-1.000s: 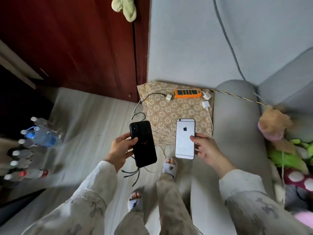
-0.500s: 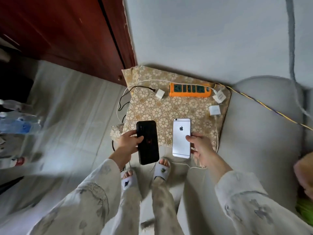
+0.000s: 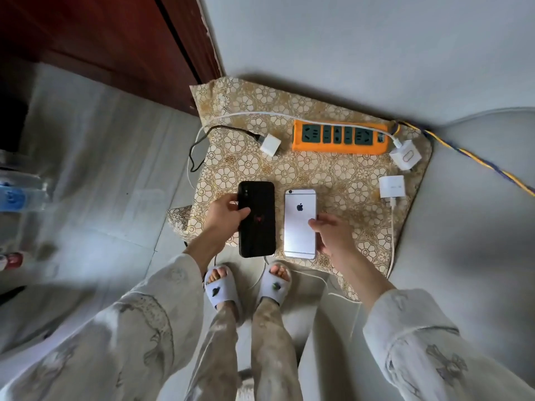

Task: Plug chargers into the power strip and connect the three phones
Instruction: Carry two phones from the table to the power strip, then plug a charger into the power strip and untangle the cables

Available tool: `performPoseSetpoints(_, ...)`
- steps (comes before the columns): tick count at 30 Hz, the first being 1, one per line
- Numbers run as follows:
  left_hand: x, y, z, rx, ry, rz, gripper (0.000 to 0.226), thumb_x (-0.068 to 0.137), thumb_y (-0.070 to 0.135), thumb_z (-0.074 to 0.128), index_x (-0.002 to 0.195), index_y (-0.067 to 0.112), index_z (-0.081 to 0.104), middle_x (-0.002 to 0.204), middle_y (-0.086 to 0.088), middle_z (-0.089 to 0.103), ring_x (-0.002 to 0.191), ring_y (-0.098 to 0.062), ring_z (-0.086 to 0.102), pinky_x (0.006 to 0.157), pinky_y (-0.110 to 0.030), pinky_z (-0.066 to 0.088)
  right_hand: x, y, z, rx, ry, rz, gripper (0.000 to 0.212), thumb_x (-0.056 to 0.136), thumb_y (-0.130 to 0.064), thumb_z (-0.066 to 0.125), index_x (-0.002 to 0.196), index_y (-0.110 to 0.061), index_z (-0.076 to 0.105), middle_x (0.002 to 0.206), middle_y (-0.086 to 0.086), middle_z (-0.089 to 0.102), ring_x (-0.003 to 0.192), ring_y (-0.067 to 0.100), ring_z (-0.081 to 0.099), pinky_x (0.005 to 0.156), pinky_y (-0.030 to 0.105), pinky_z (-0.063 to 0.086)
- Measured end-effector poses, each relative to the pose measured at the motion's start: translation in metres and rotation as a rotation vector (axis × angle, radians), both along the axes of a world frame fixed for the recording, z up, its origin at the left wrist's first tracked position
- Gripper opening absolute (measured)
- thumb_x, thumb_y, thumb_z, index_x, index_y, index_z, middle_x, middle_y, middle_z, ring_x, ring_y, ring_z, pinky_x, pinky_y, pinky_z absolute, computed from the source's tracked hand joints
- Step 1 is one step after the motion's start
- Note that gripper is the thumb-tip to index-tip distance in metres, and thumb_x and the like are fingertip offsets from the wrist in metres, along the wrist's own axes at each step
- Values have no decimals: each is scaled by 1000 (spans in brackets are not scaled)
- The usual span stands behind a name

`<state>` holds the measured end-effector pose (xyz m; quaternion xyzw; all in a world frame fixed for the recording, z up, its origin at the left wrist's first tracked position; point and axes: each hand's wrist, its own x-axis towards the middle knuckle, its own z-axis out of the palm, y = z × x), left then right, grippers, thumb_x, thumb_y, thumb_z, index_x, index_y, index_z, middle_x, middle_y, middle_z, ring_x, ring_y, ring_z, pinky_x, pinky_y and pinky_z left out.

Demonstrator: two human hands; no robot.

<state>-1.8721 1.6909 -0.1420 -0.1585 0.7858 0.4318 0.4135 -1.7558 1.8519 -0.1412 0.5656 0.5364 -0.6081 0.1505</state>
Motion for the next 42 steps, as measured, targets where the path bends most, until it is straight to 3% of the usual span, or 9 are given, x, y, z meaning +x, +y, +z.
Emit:
performPoseSetpoints(4, -3, 2, 2, -138, 220, -227, 34, 85, 9, 56, 119, 11, 56, 108, -8, 62, 97, -29, 61, 86, -39, 51, 2, -4, 3, 225, 26, 290, 21, 90, -10, 51, 106, -4, 64, 82, -1, 64, 66, 19, 53, 52, 23, 41)
performPoseSetpoints(7, -5, 0, 2, -266, 297, -441, 38, 87, 15, 54, 124, 13, 51, 121, -10, 56, 104, -30, 57, 91, -43, 48, 0, -3, 7, 303, 16, 461, 22, 92, -13, 48, 109, -7, 60, 93, 4, 63, 65, 3, 55, 44, 5, 38)
performPoseSetpoints(11, -13, -9, 1, -373, 437, -649, 55, 86, 28, 56, 136, 18, 35, 141, -10, 35, 129, -30, 34, 103, -48, 38, -13, 9, 14, 421, -85, 701, 27, 94, -23, 44, 102, -2, 61, 101, 12, 67, 82, 23, 65, 70, 34, 55)
performPoseSetpoints(14, -23, -10, -3, -469, 390, -828, 100, 74, 57, 61, 144, 28, -4, 155, -11, -9, 143, -33, -5, 113, -54, 12, -41, 17, 18, 626, -58, 779, 27, 94, -22, 46, 107, -3, 60, 95, 11, 64, 73, 24, 60, 66, 36, 53)
performPoseSetpoints(16, -24, -6, -7, -516, 313, -926, 119, 66, 68, 60, 139, 29, -24, 150, -11, -31, 139, -34, -21, 111, -59, 2, -68, 20, 18, 773, 50, 833, 29, 92, -20, 49, 116, -5, 56, 111, 13, 59, 94, 26, 58, 79, 36, 51)
performPoseSetpoints(20, -18, 10, -13, -611, 210, -998, 128, 65, 58, 67, 136, 20, -32, 142, -19, -41, 134, -40, -29, 109, -62, -2, -124, 17, 8, 991, 248, 1074, 46, 89, -23, 55, 131, -8, 45, 126, 15, 52, 118, 30, 47, 101, 41, 40)
performPoseSetpoints(25, -18, 12, -15, -593, 200, -970, 127, 66, 52, 69, 136, 17, -31, 143, -21, -39, 134, -41, -28, 110, -60, 3, -161, 8, -13, 1057, 127, 1377, 63, 84, -42, 59, 132, -6, 41, 134, 18, 50, 125, 32, 44, 106, 49, 32)
performPoseSetpoints(33, -17, 10, -19, -584, 213, -966, 128, 64, 53, 69, 137, 18, -31, 142, -20, -40, 135, -42, -27, 110, -60, 5, -167, 30, -2, 1007, 288, 1308, 43, 85, -22, 59, 123, -5, 53, 121, 19, 52, 114, 32, 48, 96, 43, 44)
performPoseSetpoints(42, -17, 10, -22, -602, 217, -976, 129, 64, 55, 68, 133, 18, -35, 133, -18, -46, 134, -41, -27, 111, -58, 5, -185, 82, 8, 911, -30, 1261, 58, 84, -34, 55, 136, -13, 37, 126, 18, 44, 118, 34, 42, 89, 43, 43)
